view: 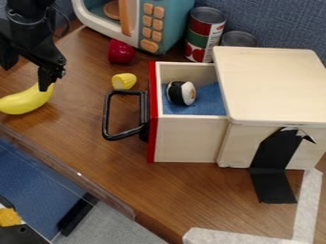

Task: Close the drawer

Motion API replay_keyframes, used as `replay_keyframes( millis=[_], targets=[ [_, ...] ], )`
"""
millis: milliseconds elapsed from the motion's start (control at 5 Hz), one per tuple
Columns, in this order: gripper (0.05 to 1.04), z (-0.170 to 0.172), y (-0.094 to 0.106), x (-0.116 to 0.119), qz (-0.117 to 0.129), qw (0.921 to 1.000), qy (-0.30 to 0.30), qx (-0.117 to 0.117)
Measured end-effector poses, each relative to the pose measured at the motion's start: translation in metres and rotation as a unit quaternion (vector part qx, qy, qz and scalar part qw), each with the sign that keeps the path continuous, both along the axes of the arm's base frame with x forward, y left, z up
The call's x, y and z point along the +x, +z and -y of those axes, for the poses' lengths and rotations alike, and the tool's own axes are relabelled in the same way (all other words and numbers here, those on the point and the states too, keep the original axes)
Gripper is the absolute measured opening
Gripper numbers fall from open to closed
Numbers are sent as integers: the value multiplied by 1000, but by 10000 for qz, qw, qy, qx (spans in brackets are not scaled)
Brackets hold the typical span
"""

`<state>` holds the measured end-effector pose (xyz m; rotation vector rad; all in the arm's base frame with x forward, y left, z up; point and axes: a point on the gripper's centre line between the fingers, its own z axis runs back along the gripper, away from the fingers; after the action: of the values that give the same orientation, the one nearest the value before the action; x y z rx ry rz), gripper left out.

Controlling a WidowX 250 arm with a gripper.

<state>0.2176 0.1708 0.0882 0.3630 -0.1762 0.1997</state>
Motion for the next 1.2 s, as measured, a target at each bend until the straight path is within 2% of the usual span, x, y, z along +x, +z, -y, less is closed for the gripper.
replay_keyframes(
  millis=[200,400,600,800,1000,1200],
  targets=[
    [1000,2,-7,-2,-108,9999,-42,-86],
    [1000,4,-11,-2,-339,9951,-878,-318],
    [1000,6,-8,2,-459,9810,-1841,-394],
    [1000,3,-3,6,-611,9520,-2968,-423],
    [1000,6,-6,10,-761,9224,-3756,-484],
    [1000,35,-21,10,-937,8892,-4476,-136]
  ],
)
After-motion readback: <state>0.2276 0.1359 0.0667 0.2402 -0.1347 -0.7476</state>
